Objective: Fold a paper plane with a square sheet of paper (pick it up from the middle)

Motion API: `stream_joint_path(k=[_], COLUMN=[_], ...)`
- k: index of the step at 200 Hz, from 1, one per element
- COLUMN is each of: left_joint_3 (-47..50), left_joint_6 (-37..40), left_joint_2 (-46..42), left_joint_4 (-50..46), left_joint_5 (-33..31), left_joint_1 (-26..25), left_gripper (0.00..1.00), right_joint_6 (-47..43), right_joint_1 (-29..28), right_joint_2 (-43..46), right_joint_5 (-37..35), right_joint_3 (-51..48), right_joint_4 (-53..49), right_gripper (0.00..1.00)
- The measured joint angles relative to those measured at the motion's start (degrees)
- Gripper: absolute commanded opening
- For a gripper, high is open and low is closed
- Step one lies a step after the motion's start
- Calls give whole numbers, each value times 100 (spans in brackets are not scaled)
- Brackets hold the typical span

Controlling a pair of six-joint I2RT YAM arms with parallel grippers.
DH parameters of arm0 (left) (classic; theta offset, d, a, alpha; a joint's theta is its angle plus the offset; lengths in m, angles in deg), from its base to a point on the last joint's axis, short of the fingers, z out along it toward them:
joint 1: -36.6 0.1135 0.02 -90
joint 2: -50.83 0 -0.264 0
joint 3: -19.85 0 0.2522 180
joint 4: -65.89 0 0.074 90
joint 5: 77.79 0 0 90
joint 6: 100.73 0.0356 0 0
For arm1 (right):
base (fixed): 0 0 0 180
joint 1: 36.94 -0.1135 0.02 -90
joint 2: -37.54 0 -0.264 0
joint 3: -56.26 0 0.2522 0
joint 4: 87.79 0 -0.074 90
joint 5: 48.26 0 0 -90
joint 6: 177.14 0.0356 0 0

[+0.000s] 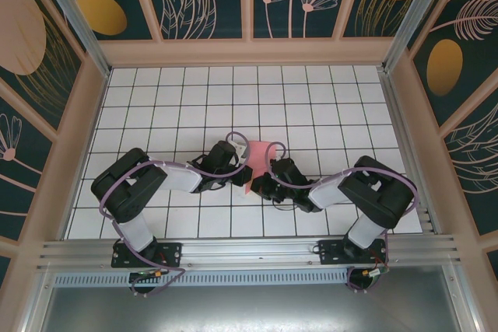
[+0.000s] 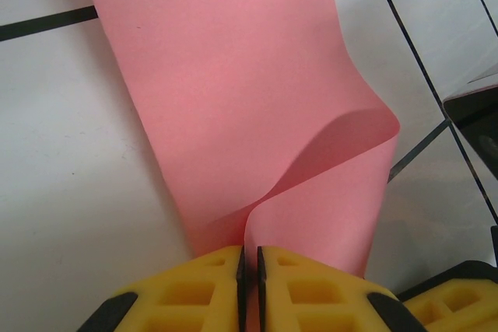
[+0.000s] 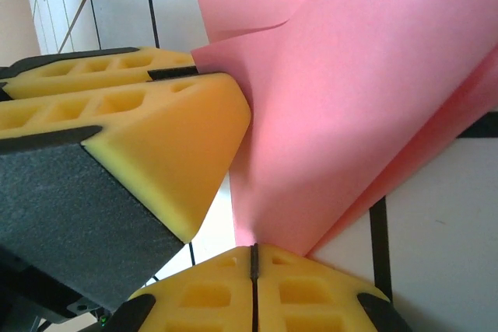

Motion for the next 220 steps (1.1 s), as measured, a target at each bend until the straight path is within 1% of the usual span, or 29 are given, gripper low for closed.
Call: stream_joint_path(k=[32, 53, 85, 143, 220], left_joint_3=[-9, -17, -26, -33, -59], left_joint_6=[15, 22, 42, 59, 87], left_joint_2=[2, 4, 11, 17, 26], left_joint_4=[-7, -20, -24, -24, -63], left_joint_5=[0, 0, 0, 4, 15], left_joint_1=[0, 0, 0, 0, 0], left_gripper=[16, 15, 15, 15, 15], right_joint_6=[-22, -127, -223, -334, -350], right_joint_1=[22, 48, 323, 619, 669], right_joint_2=[42, 302, 614, 581, 144], right_joint_5=[28, 7, 9, 44, 72], right_joint_3=[22, 55, 59, 55, 61], right_joint_4=[-76, -304, -374, -369, -380], right_gripper=[10, 10, 10, 10, 10])
